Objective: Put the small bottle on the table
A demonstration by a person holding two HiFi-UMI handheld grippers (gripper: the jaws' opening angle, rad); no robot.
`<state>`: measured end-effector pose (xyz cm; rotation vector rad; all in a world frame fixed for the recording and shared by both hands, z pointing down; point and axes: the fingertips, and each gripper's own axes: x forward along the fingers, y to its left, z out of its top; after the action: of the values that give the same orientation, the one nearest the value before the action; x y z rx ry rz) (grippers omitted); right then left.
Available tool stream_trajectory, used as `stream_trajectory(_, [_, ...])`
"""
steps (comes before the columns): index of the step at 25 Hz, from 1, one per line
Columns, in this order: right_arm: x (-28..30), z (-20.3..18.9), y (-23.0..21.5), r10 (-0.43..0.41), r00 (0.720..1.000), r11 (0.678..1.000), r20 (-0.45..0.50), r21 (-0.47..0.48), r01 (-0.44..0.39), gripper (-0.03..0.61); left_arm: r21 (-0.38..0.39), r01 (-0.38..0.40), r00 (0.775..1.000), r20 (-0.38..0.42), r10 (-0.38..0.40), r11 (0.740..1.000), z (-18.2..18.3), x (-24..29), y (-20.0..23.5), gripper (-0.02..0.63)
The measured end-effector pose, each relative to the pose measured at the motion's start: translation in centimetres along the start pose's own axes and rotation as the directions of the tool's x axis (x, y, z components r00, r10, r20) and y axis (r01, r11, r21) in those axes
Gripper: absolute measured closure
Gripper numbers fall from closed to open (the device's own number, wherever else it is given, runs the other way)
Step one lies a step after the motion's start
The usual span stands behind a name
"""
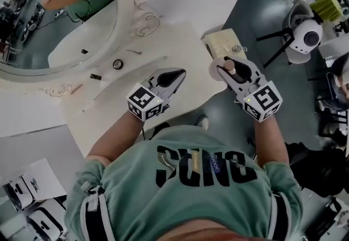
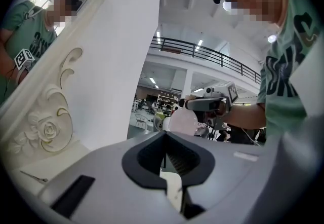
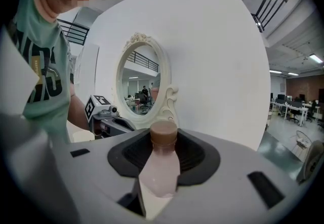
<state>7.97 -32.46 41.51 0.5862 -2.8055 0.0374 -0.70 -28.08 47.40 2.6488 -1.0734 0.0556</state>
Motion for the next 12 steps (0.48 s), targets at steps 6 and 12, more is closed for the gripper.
stream_trajectory(6, [4.2,-5.1,-2.0,-0.008,0.999,1.0,-0.032,-0.023,0.007,0.449,-0.004,0.017,1.0,-0.026,-0.017,1.0,-3.8,2.9,3.3,0.604])
stream_trajectory(12, [7.7,-10.2,-3.3,-0.009,0.998,1.0,-0.063,-0.018,0.008,0.449,-0.016,0.025,0.999,-0.028,-0.026,1.0,-7.4,5.1,5.4,0.604])
